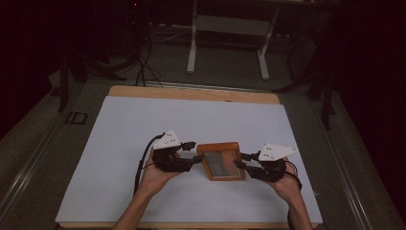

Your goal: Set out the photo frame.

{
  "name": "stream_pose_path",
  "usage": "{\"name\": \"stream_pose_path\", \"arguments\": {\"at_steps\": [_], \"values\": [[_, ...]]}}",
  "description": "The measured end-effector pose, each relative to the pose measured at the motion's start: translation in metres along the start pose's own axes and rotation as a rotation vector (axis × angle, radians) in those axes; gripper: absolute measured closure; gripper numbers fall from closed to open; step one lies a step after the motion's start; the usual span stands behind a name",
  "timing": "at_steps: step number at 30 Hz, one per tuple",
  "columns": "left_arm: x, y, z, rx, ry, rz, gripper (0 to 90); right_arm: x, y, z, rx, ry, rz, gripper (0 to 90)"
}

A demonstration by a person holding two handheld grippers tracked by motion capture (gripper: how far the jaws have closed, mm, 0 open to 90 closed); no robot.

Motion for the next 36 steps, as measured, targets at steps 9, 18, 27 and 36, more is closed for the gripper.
{"name": "stream_pose_path", "arguments": {"at_steps": [9, 18, 27, 36], "values": [[0.032, 0.041, 0.010, 0.061, 0.034, -0.119, 45.7, 0.002, -0.001, 0.000, -0.001, 0.002, 0.014, 67.8], [0.035, 0.047, 0.013, 0.072, 0.044, -0.114, 54.8, 0.006, -0.004, 0.001, -0.022, 0.018, 0.029, 67.8], [0.034, 0.047, 0.019, 0.092, 0.074, -0.109, 61.1, 0.011, -0.006, 0.004, -0.023, 0.025, 0.014, 65.3], [0.034, 0.046, 0.022, 0.086, 0.088, -0.113, 62.0, 0.013, -0.008, 0.004, -0.035, 0.021, 0.009, 65.1]]}}
Point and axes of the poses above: each handheld gripper's, and its own axes: y roughly forward along the jaws, x roughly out of its underside, z roughly to its right, the point moved 7 cm from there along y, roughly forward along the jaws, and after that the axes turned 5 degrees about z, right-handed, at the moved point
